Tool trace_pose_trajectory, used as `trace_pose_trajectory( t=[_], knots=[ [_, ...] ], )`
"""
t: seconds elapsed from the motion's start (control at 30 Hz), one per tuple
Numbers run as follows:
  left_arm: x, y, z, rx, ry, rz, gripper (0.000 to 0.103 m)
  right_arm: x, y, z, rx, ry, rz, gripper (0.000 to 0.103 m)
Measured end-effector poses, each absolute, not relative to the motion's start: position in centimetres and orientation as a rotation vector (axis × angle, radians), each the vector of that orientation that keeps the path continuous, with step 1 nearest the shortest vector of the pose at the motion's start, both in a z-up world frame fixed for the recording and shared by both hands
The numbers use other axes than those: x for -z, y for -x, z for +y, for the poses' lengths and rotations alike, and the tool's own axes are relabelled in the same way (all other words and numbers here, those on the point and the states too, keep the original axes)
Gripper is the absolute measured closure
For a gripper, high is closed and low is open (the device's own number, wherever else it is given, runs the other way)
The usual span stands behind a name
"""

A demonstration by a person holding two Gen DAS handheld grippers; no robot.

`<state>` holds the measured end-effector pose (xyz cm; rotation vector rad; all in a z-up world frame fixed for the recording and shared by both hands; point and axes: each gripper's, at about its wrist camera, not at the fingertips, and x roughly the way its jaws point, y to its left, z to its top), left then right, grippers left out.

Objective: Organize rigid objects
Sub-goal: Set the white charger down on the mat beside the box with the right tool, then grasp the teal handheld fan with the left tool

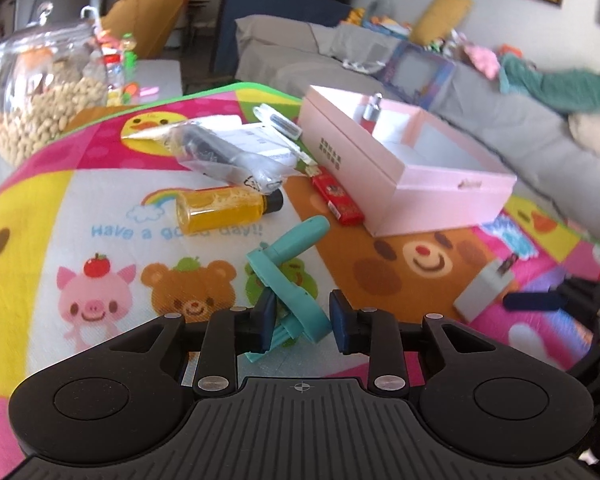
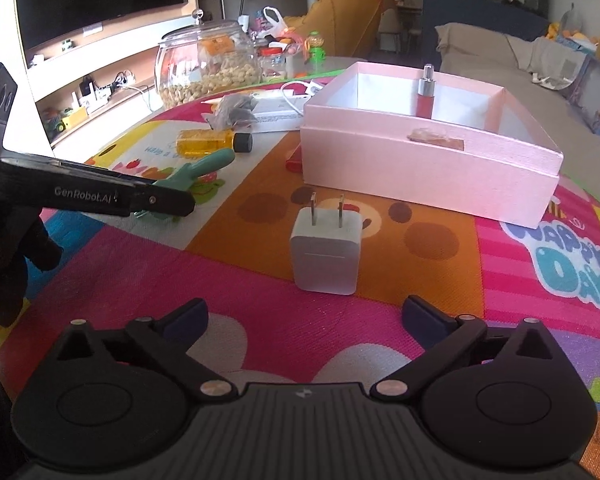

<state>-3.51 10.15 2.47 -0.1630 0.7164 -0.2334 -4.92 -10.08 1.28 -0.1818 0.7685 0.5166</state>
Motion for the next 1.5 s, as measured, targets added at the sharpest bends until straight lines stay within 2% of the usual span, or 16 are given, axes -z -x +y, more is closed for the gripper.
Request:
trace_pose_trajectory(
  t=[0.03, 0.07, 0.13, 0.27, 0.6, 0.8, 1.1, 1.13, 1.17, 1.2, 1.23, 1.3, 1.37, 1.4, 1.43, 1.5],
  knots=[
    [-2.6, 3.7, 10.2, 0.238, 0.168, 0.703, 0.072, -1.3, 5.0, -9.9, -0.518, 0.200, 0.764, 0.000],
    [-2.9, 4.0, 10.3, 0.234, 0.161, 0.687, 0.080, -1.3, 5.2, -9.8, -0.517, 0.215, 0.759, 0.001],
    [-3.6, 4.8, 10.6, 0.239, 0.146, 0.650, 0.085, -1.8, 5.6, -9.8, -0.506, 0.218, 0.736, 0.015],
    [-4.4, 5.7, 11.4, 0.237, 0.118, 0.629, 0.092, -2.7, 5.9, -9.2, -0.445, 0.254, 0.628, 0.019],
    [-4.4, 7.1, 11.9, 0.300, 0.059, 0.656, 0.087, -1.9, 4.2, -8.9, -0.383, 0.283, 0.655, 0.023],
    [-5.3, 8.9, 11.4, 0.298, -0.168, 0.676, 0.087, -2.0, 4.7, -9.3, -0.428, 0.265, 0.656, 0.023],
    [-3.8, 8.4, 12.4, 0.359, -0.208, 0.873, 0.086, -1.7, 4.7, -10.1, -0.431, 0.218, 0.698, 0.022],
    [-3.8, 8.3, 12.2, 0.386, -0.189, 0.883, 0.085, -1.7, 4.7, -10.2, -0.433, 0.209, 0.702, 0.022],
    [-3.8, 8.3, 11.9, 0.411, -0.173, 0.890, 0.076, -1.7, 4.6, -10.3, -0.433, 0.199, 0.706, 0.022],
    [-3.7, 8.3, 11.5, 0.434, -0.167, 0.895, 0.060, -1.6, 4.5, -10.4, -0.432, 0.192, 0.711, 0.021],
    [-3.7, 8.2, 10.9, 0.457, -0.168, 0.901, 0.052, -1.6, 4.5, -10.5, -0.431, 0.187, 0.715, 0.020],
    [-3.5, 8.2, 9.8, 0.498, -0.194, 0.915, 0.028, -1.6, 4.5, -10.4, -0.431, 0.184, 0.716, 0.020],
    [-3.4, 8.3, 8.8, 0.515, -0.235, 0.918, 0.022, -1.6, 4.5, -10.5, -0.430, 0.184, 0.715, 0.020],
    [-3.4, 8.4, 8.4, 0.514, -0.251, 0.914, 0.022, -1.6, 4.5, -10.5, -0.430, 0.183, 0.715, 0.019],
    [-3.5, 8.4, 8.2, 0.519, -0.259, 0.909, 0.024, -1.6, 4.5, -10.5, -0.430, 0.181, 0.715, 0.019],
    [-4.2, 8.7, 8.2, 0.532, -0.256, 0.887, 0.036, -1.6, 4.5, -10.5, -0.429, 0.179, 0.714, 0.019]
  ],
)
